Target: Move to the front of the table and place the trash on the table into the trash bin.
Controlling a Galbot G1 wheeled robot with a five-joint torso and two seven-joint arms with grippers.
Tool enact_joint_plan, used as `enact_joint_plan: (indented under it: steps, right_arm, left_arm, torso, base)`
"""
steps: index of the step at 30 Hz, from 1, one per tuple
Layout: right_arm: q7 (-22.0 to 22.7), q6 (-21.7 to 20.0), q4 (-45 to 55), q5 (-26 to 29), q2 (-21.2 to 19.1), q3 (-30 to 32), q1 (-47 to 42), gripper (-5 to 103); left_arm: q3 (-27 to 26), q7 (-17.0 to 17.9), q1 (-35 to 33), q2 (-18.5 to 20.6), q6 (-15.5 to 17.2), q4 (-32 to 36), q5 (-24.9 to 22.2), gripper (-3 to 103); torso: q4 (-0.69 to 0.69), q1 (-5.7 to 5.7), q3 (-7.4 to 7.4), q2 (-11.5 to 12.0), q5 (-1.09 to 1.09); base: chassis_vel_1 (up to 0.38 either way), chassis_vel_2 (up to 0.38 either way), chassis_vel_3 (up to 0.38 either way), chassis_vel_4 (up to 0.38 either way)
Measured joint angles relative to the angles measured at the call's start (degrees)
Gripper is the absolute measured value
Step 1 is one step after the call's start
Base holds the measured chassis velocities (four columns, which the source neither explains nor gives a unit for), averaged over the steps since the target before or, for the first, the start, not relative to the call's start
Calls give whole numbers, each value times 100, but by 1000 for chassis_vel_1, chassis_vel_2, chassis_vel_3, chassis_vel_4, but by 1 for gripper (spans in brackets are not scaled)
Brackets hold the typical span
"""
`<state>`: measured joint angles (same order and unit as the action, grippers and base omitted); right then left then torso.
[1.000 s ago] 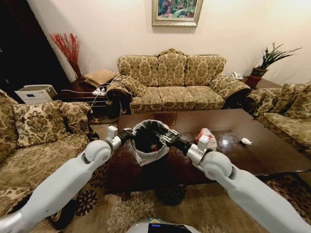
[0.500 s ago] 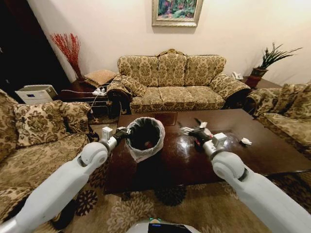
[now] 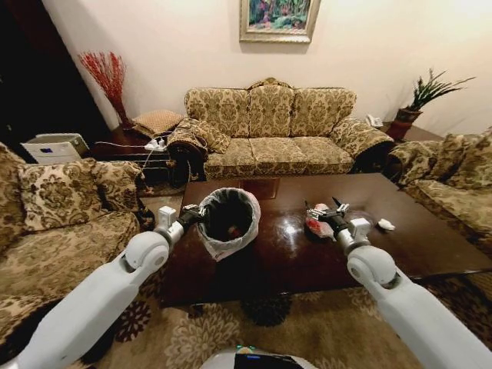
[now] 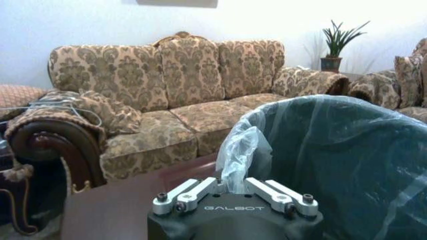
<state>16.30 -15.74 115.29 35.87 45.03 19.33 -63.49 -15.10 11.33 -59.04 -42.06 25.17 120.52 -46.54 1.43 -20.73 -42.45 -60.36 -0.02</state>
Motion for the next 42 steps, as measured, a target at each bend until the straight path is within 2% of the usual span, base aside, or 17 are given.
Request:
enact_joint_plan:
  steps: [10, 14, 17, 18, 19, 22, 23, 26, 28, 37, 42]
  right_arm:
    - [34, -87, -38, 61, 100, -137, 55, 100]
    - [-2, -22, -433, 92, 337, -371, 256, 100]
    - [-306, 97, -1098, 264, 715, -572, 456, 100]
    - [-306, 97, -1098, 264, 715, -572, 456, 100]
    - [-553, 120, -1376, 341, 874, -650, 520, 100]
    - [-1081, 337, -1889, 188, 1164, -815, 617, 100]
    - [-1081, 337, -1889, 188, 1164, -815, 617, 100]
    - [-1493, 547, -2401, 5, 1458, -924, 745, 100]
    - [-1559, 641, -2740, -82, 1612, -945, 864, 100]
    - [-1674, 715, -3808, -172, 1966, -1050, 1594, 100]
    - [-1999, 740, -4461, -152, 2183, -1143, 2087, 100]
  left_arm:
    - [-211, -3, -314, -33, 0, 160, 42, 3]
    - [-233, 29, -354, -50, 1, 188, 44, 3]
    - [-232, 76, -358, -54, 5, 189, 44, 3]
    - [-232, 76, -358, -54, 5, 189, 44, 3]
    - [-232, 86, -364, -41, 6, 190, 46, 3]
    - [-233, 106, -371, -17, 14, 197, 44, 3]
    - [-233, 106, -371, -17, 14, 197, 44, 3]
    - [-183, 127, -293, 33, 21, 173, 35, 3]
    - [-132, 120, -209, 66, 21, 121, 24, 3]
    - [-89, 70, -101, 141, 21, 3, -1, 3]
    - [-77, 65, -119, 122, 21, -7, -3, 3]
  torso:
    - [-3, 1, 0, -1, 0]
    - [-3, 1, 0, -1, 0]
    - [-4, 0, -1, 0, 7]
    - [-4, 0, -1, 0, 7]
    - [-6, 0, -1, 0, 11]
    - [-2, -1, -1, 0, 4]
    - [-2, -1, -1, 0, 4]
    - [4, 1, 0, -1, -8]
    - [4, 1, 0, -1, 0]
    - [-4, -1, -1, 0, 2]
    - [-1, -1, -1, 0, 0]
  base:
    - [-266, -296, 259, 272]
    - [-290, -325, 283, 298]
    - [-208, -221, 170, 207]
    - [-152, -192, 126, 110]
    - [-48, -81, 126, -7]
    - [-27, -50, 41, 3]
    - [0, 0, 0, 0]
    - [48, 40, -15, -24]
    - [93, 69, -25, -28]
    - [17, 15, -6, -4]
    - [0, 0, 0, 0]
